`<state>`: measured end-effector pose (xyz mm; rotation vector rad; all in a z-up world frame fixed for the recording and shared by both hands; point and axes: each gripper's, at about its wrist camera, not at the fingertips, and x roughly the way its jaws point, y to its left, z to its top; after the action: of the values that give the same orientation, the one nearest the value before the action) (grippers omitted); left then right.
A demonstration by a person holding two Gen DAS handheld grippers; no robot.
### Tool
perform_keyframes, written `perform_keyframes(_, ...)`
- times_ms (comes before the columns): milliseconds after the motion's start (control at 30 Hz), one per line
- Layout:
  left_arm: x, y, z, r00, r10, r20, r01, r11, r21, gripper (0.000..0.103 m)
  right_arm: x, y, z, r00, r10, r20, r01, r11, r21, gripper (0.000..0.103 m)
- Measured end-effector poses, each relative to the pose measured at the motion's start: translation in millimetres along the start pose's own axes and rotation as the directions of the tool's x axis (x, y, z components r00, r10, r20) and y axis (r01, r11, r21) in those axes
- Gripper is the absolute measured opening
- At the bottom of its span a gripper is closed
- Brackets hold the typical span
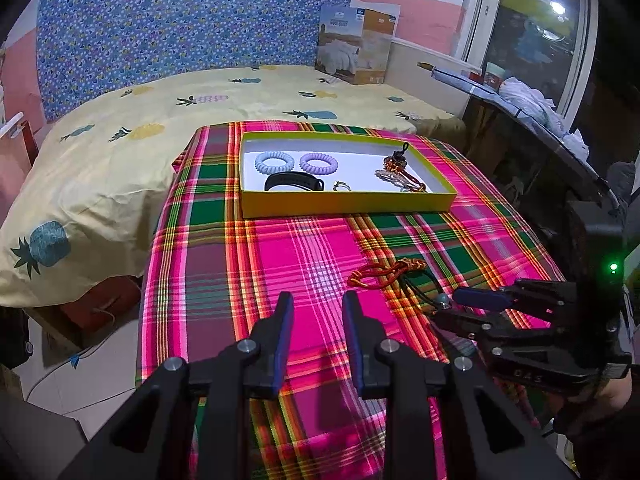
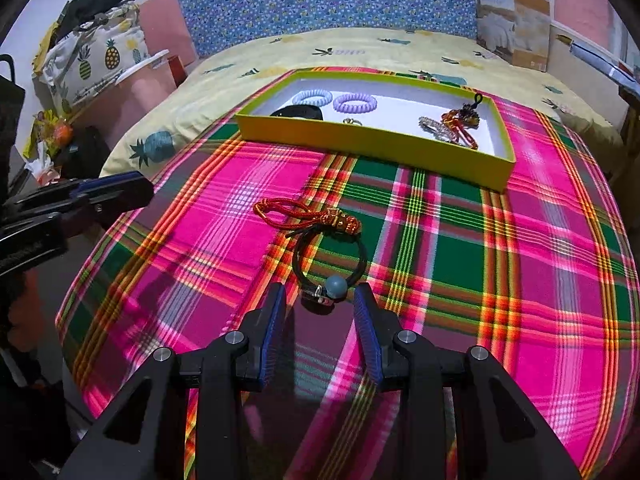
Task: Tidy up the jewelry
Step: 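Move both open tools back toward the orange cord bracelet and black hair tie, then grasp the orange cord bracelet with the left tool while the right tool grasps the black beaded hair tie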
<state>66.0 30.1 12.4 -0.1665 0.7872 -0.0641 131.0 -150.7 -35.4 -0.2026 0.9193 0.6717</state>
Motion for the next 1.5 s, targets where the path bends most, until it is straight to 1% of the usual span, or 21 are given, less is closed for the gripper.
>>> perform_keyframes(133, 3.6, 1.8, 1.0, 1.000, -0.002, -0.005, 0.002, 1.000, -0.002, 0.026, 9.3, 1.0, 0.7, 1.000, -0.018, -0.019, 0.018, 1.000, 0.002, 0.036)
perform_keyframes(300, 9.7, 1.1, 2.9, 1.000, -0.008, -0.016, 0.008, 1.000, 0.000, 0.026, 10.7, 0.0, 3.1, 1.000, -0.028, -0.010, 0.028, 1.000, 0.006, 0.036)
perform_keyframes(367, 12.4, 0.0, 3.5, 1.000, -0.014, -0.020, 0.014, 1.000, 0.002, 0.026, 10.1, 0.1, 2.6, 0.999, -0.045, -0.007, 0.045, 0.999, -0.001, 0.026)
perform_keyframes(467, 17.3, -4.0, 5.5, 0.999, -0.026, -0.027, 0.026, 1.000, 0.012, 0.026, 8.1, -2.5, 1.2, 0.999, -0.043, -0.005, 0.043, 0.999, -0.001, 0.025)
perform_keyframes(533, 21.8, -8.0, 6.8, 0.999, -0.039, -0.034, 0.040, 0.999, 0.024, 0.027, 5.2, -5.1, -1.0, 0.999, -0.049, 0.001, 0.049, 0.999, 0.002, 0.023)
perform_keyframes(600, 26.9, -13.1, 7.6, 0.998, -0.058, -0.040, 0.059, 0.997, 0.040, 0.032, 2.1, -8.6, -2.6, 0.999, -0.047, 0.006, 0.047, 0.999, 0.010, 0.018)
perform_keyframes(800, 44.1, -32.8, 8.5, 0.991, -0.111, -0.077, 0.119, 0.987, 0.108, 0.032, -6.9, -20.3, -8.1, 0.998, -0.057, 0.017, 0.056, 0.998, 0.029, 0.017)
perform_keyframes(900, 49.2, -45.9, 5.0, 0.983, -0.157, -0.099, 0.171, 0.974, 0.151, 0.034, -10.2, -25.7, -10.3, 0.998, -0.059, 0.023, 0.058, 0.998, 0.040, 0.017)
perform_keyframes(1033, 53.6, -66.0, -0.8, 0.973, -0.193, -0.123, 0.216, 0.951, 0.222, 0.034, -11.2, -31.4, -11.8, 0.998, -0.058, 0.026, 0.056, 0.997, 0.055, 0.017)
perform_keyframes(1133, 57.0, -78.1, -3.8, 0.971, -0.196, -0.138, 0.227, 0.936, 0.271, 0.034, -11.9, -33.9, -12.3, 0.998, -0.056, 0.031, 0.054, 0.997, 0.062, 0.017)
perform_keyframes(1200, 60.7, -82.7, -5.1, 0.972, -0.183, -0.147, 0.220, 0.931, 0.292, 0.034, -12.5, -35.5, -12.4, 0.998, -0.055, 0.034, 0.053, 0.996, 0.065, 0.017)
perform_keyframes(1367, 71.3, -91.0, -9.9, 0.979, -0.127, -0.160, 0.175, 0.925, 0.338, 0.034, -15.4, -38.1, -12.2, 0.998, -0.052, 0.044, 0.049, 0.996, 0.068, 0.017)
perform_keyframes(1467, 71.1, -97.4, -13.0, 0.985, -0.094, -0.147, 0.144, 0.912, 0.383, 0.034, -17.7, -39.8, -11.8, 0.997, -0.053, 0.050, 0.050, 0.996, 0.070, 0.017)
perform_keyframes(1500, 70.7, -99.8, -14.1, 0.986, -0.082, -0.144, 0.133, 0.909, 0.396, 0.032, -18.3, -40.0, -11.7, 0.997, -0.053, 0.052, 0.049, 0.996, 0.070, 0.017)
